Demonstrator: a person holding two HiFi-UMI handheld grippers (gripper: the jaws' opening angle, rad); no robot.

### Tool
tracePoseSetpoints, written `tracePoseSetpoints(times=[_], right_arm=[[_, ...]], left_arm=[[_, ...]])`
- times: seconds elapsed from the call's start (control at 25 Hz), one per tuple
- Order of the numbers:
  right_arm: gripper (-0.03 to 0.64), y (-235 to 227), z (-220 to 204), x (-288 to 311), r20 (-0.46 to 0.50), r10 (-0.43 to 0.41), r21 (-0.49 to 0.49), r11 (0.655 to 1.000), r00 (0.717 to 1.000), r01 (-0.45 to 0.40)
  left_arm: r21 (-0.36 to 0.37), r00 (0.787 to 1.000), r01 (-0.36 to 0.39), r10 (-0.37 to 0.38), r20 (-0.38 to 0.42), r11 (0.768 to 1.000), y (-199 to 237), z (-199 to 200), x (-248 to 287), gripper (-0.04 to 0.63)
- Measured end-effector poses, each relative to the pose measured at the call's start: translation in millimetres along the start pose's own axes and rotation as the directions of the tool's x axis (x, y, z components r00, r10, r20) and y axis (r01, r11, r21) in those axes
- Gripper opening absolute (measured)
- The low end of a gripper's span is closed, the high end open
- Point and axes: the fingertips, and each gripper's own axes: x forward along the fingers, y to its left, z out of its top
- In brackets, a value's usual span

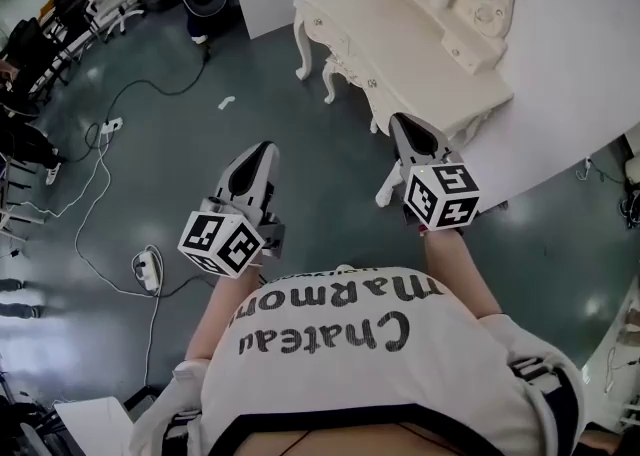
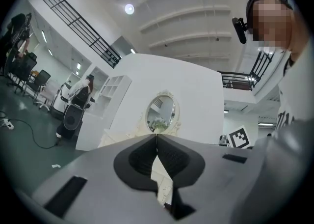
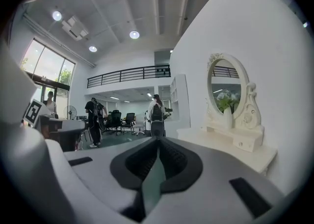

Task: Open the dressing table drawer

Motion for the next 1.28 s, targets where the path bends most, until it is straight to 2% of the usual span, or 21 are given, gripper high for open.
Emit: tracePoseSetpoints(times=[0.28,0.56,0.72,0.96,1.28], right_arm=[[0.032,-50,16,70,0.018,0.062,0.002,0.998,0.998,-0.062],[0.032,-73,-8,102,-0.028,0.067,0.043,0.997,0.997,-0.065],[0.032,-80,-12,121,-0.041,0.061,0.043,0.997,0.997,-0.059],[0.032,-92,-8,167,-0.059,0.029,0.033,0.999,0.998,-0.027],[0.032,-105,13,265,-0.065,-0.032,0.040,0.999,0.997,0.034]], left_arm=[[-0.028,0.997,-0.068,0.069,0.022,0.997,31,-1,64,0.023],[-0.057,0.995,-0.092,0.094,0.036,0.994,51,-10,91,0.023],[-0.049,0.994,-0.106,0.107,0.014,0.993,71,-14,115,0.023],[-0.054,0.999,-0.043,0.042,-0.010,0.998,107,-10,170,0.023],[-0.058,0.999,0.018,-0.019,-0.026,0.998,186,21,241,0.023]])
